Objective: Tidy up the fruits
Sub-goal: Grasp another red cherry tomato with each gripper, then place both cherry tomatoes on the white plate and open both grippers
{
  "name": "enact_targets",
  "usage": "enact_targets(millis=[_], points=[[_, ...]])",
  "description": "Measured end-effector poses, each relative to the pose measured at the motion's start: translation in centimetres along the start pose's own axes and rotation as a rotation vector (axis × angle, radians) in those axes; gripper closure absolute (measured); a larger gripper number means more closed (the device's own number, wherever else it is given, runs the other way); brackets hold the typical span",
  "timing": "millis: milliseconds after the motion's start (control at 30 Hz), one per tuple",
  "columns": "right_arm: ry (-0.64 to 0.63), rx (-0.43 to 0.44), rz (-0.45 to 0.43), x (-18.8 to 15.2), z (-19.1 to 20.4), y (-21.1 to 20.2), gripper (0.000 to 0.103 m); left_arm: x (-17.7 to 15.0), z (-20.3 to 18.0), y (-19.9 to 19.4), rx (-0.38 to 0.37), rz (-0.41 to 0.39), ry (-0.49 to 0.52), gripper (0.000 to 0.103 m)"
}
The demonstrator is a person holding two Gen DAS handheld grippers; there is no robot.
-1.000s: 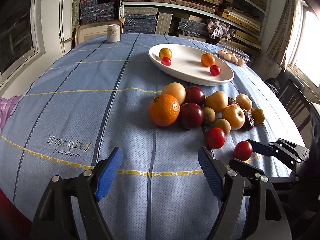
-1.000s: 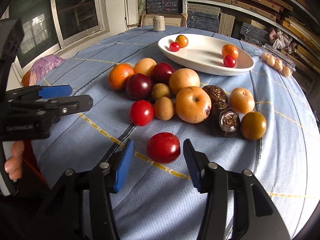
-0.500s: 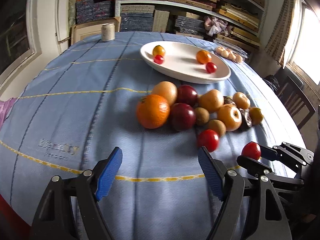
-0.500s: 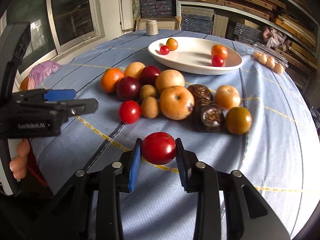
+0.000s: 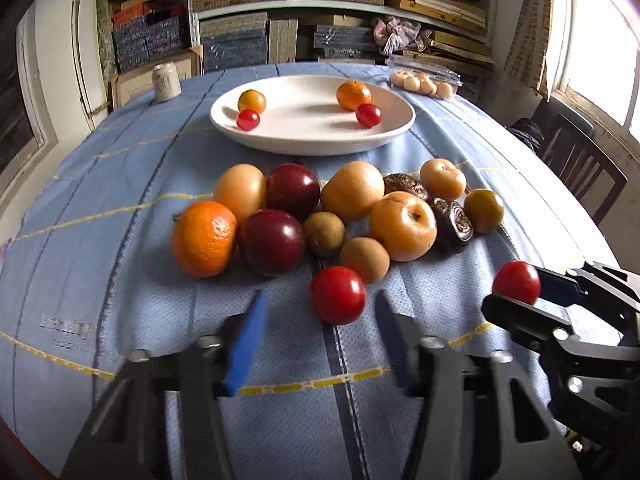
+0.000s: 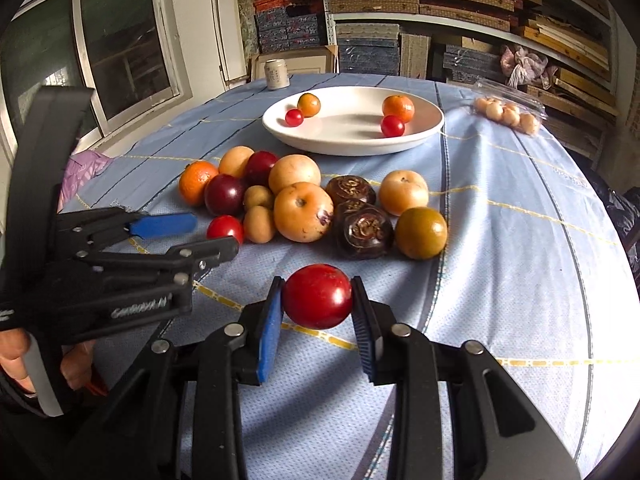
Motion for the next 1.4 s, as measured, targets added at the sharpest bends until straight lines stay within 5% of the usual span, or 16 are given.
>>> enact_targets(millis=[100, 967, 1400], points=[[0.011, 0.003, -0.001, -0.2, -0.3, -0.1, 0.071, 0.0, -0.4, 0.7, -0.009, 0.016, 0.006, 0.072], [0.003, 0.027, -0.021, 0.5, 0.2, -0.6, 0.071, 0.1, 1.4, -2.6, -0.039, -0.069, -0.056, 0.074], [-0.06, 0.004, -0.063, 8.7, -1.2, -1.8, 0.071, 6.4, 2.3, -3.2, -0.03, -0.137, -0.05, 0.073]])
Point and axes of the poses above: each gripper's, at about its wrist camera, not at the fingertips, and y roughly the way its jaws point, z to its left, x to its top, the point moved 3 cm from there along y, roughly the way its jaws point, and after that the axes turned 10 degrees about x, right-handed, at the moved point
